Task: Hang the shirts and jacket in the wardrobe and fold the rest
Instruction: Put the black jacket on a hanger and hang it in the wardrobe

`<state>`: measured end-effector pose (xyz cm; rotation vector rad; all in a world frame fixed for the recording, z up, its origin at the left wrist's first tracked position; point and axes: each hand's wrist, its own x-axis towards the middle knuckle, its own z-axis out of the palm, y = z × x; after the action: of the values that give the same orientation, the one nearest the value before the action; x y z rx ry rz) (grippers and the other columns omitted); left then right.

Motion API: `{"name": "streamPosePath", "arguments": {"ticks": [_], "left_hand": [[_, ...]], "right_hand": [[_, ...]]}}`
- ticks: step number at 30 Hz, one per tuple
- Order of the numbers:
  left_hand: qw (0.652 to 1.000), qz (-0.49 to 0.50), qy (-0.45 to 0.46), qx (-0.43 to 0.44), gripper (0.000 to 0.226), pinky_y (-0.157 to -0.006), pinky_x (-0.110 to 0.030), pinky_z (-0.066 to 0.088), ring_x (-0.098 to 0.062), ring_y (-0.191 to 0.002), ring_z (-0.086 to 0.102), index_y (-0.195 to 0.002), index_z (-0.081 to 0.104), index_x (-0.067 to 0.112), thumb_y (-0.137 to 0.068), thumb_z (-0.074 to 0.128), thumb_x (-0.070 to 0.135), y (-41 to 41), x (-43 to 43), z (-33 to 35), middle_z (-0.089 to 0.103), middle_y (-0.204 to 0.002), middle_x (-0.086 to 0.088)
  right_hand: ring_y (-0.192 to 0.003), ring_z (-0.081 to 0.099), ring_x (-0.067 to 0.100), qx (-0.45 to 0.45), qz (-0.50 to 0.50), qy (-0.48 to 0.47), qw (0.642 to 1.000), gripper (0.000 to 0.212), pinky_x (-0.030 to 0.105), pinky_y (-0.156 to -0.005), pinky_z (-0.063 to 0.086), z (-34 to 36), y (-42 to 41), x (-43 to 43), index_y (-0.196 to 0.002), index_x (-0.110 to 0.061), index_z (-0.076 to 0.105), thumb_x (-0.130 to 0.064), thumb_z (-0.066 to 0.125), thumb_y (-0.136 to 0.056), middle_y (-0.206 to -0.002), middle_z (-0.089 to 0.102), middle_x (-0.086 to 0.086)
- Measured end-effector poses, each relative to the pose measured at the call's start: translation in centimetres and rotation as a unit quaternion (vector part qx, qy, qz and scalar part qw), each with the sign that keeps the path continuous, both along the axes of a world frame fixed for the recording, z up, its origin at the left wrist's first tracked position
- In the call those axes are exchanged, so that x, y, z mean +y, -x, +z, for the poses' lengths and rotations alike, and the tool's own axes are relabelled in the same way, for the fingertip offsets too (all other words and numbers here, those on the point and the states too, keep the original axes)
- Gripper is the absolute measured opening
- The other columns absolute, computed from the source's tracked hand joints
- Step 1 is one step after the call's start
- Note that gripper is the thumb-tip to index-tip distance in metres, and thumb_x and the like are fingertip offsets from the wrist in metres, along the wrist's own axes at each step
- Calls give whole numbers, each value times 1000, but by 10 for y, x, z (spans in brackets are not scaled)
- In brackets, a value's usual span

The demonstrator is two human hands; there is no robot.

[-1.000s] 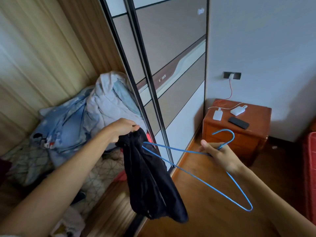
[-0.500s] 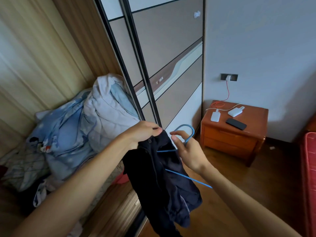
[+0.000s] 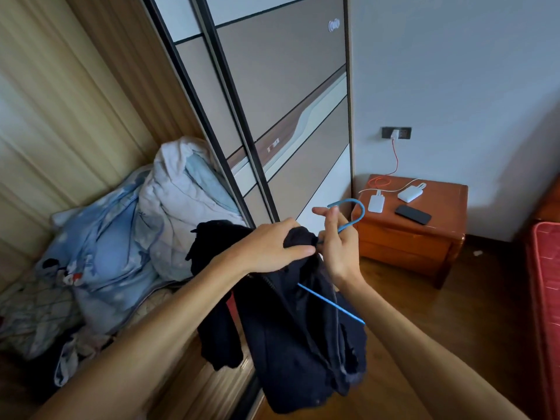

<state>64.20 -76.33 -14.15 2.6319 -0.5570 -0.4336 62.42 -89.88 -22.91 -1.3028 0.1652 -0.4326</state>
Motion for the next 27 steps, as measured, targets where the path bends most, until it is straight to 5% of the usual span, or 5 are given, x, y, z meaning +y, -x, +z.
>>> {"name": "streamPosePath", "arguments": {"ticks": [7, 12, 16, 20, 27], "left_hand": [[994, -5, 55, -91, 16, -82, -36, 53, -15, -84, 65, -100, 69, 25, -93, 64, 38, -12, 5, -7, 72, -87, 5], [986, 49, 84, -135, 21, -72, 2, 39, -8, -97, 60, -117, 66, 31, -97, 63, 28, -21, 22, 8, 63, -97, 18], [983, 50, 96, -149, 22, -83, -24, 54, -14, -90, 68, -116, 71, 26, -96, 63, 32, -23, 39, 16, 73, -91, 12], [980, 44, 121, -150, 17, -61, -14, 43, 7, -58, 58, -111, 72, 26, -96, 63, 30, -19, 35, 20, 70, -77, 12], [980, 37, 131, -148, 18, -54, -7, 37, 16, -51, 51, -112, 71, 21, -97, 62, 26, -8, 41, 23, 60, -57, 29]], "right_hand": [[-65, 62, 8, 9, 72, 103, 992, 33, 30, -70, 51, 14, 2, -22, -111, -27, 61, -55, 58, -93, -69, 67, -1], [-73, 52, 13, -16, -43, 283, 958, 31, 25, -68, 43, -29, 26, -76, -79, -14, 55, -41, 64, -93, -77, 56, 2], [-66, 53, 21, 191, -25, 229, 954, 34, 36, -60, 42, -109, 56, -111, -65, -11, 54, -26, 45, -94, -62, 57, 8], [-96, 66, 22, 293, 176, 341, 876, 12, 35, -83, 52, -163, 66, -74, -97, -16, 66, -21, 58, -91, -95, 69, -3], [-115, 55, 31, 284, 180, 459, 822, 71, 40, -84, 47, -162, 30, -5, -130, -16, 41, -59, 60, -77, -126, 56, 4]]}}
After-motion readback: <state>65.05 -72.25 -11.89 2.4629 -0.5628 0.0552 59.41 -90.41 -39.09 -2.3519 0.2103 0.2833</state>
